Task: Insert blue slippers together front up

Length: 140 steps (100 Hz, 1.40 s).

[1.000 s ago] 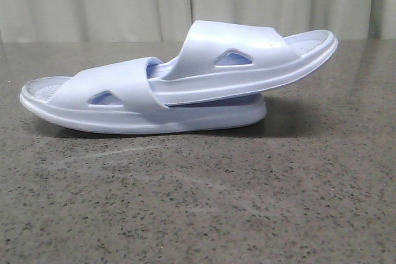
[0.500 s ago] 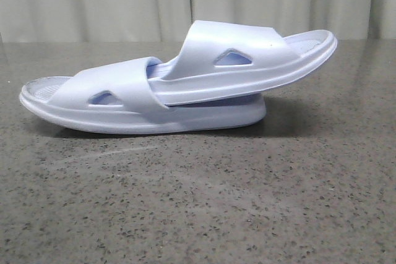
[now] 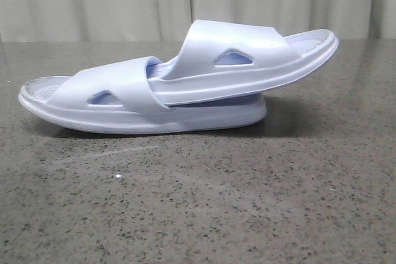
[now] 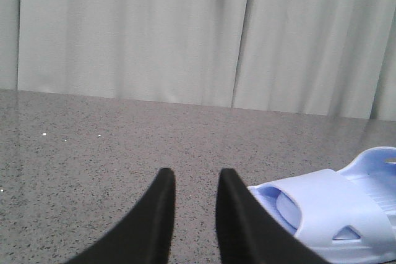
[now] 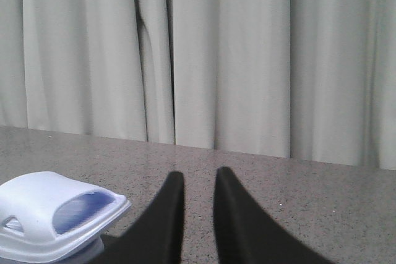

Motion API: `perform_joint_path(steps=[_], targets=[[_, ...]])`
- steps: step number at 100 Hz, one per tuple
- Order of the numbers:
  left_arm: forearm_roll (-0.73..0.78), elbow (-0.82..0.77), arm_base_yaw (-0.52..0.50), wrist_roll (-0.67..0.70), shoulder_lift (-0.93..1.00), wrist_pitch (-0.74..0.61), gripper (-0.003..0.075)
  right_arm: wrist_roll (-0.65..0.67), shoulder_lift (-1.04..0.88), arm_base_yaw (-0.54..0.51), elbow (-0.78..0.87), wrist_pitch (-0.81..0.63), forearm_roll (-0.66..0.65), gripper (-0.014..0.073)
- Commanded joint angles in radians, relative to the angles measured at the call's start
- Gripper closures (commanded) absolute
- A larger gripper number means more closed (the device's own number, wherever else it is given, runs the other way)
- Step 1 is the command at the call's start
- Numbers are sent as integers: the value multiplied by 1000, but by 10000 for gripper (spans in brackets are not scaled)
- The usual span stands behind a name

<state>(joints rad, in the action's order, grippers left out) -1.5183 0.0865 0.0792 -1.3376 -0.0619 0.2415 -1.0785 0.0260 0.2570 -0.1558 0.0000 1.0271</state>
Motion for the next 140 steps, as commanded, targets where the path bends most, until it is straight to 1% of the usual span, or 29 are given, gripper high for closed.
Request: perform_joint_path(steps=[1, 25, 103, 114, 118, 123, 130, 133, 135, 137, 140], targets=[[-19, 27, 6, 2, -8, -7, 704, -13, 9, -1, -26, -47, -3, 699], [-47, 27, 6, 2, -8, -3, 704, -13, 9, -1, -26, -47, -3, 701], [-47, 26, 6, 2, -8, -3, 704, -13, 9, -1, -26, -43, -3, 701], [37, 26, 6, 4, -8, -44, 704, -13, 9, -1, -26, -43, -3, 701], [78, 26, 6, 33, -8, -53, 705, -13, 9, -1, -26, -43, -3, 701], [173, 26, 6, 119, -8, -68, 704, -13, 9, -1, -26, -43, -3, 701], [341, 26, 6, 301, -8, -78, 704, -13, 9, -1, -26, -43, -3, 701], [450, 26, 6, 403, -5, -78, 704, -13, 9, -1, -26, -43, -3, 701], [520, 26, 6, 444, -6, -78, 704, -13, 9, -1, -26, -43, -3, 701], [566, 26, 6, 509, -4, -78, 704, -13, 9, -1, -26, -43, -3, 701], [680, 26, 6, 623, -2, -78, 704, -13, 9, -1, -26, -43, -3, 701]])
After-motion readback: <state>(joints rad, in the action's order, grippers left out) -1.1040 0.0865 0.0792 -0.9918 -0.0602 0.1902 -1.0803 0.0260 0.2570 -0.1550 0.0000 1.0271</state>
